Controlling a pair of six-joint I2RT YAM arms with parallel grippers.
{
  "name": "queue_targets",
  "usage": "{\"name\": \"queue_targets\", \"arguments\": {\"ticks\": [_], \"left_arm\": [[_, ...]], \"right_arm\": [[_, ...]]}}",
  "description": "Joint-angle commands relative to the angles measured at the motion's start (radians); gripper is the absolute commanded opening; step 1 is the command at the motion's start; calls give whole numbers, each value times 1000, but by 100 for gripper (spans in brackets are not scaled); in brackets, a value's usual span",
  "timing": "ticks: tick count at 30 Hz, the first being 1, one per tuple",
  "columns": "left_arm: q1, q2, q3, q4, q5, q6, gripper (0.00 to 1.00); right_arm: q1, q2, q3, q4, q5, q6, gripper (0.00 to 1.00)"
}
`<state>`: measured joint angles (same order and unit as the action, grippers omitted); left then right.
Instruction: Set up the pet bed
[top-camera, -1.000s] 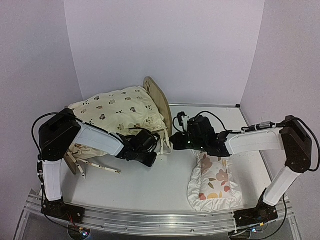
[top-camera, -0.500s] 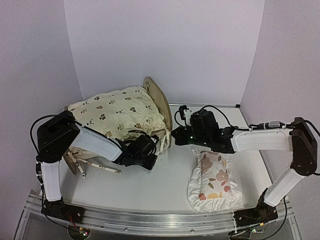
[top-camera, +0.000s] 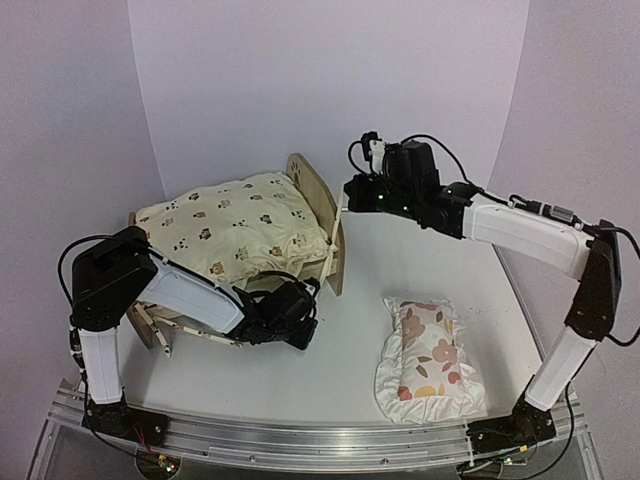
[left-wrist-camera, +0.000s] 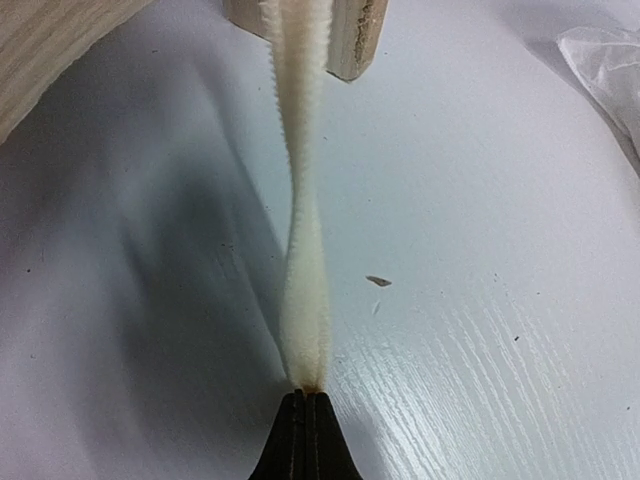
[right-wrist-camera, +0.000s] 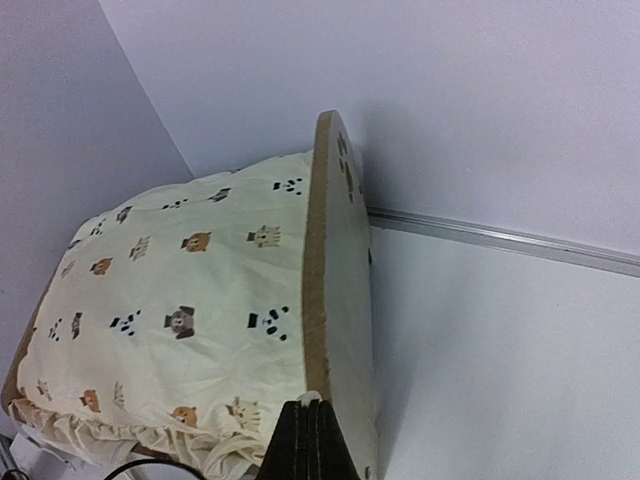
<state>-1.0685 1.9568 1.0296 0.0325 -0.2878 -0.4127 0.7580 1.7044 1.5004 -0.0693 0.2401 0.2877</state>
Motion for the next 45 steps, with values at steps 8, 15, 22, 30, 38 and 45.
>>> {"name": "queue_targets", "arguments": {"ticks": [8,15,22,30,38,45], "left_arm": [[-110,29,-50,-182,79,-86,0],[-205,12,-61,-333,50,-193,0],[-235,29,-100,-376,74,-254,0],[-235,6,0,-427,-7,-211,0],[-131,-71,72,-469,-99,-152,0],[-97,-153,29,-474,-116,-167,41]], "right_arm": [[-158,210,335,-185,-89,11,0],[-166,243,386,-207,-137,6,0],[-165,218,385,-210,-188,23,0],[-166,75,210,-206,-266,35,0],[-166,-236,-226,-194,-236,120,0],[-165,-370,-480,-218,-136,197,63]]}}
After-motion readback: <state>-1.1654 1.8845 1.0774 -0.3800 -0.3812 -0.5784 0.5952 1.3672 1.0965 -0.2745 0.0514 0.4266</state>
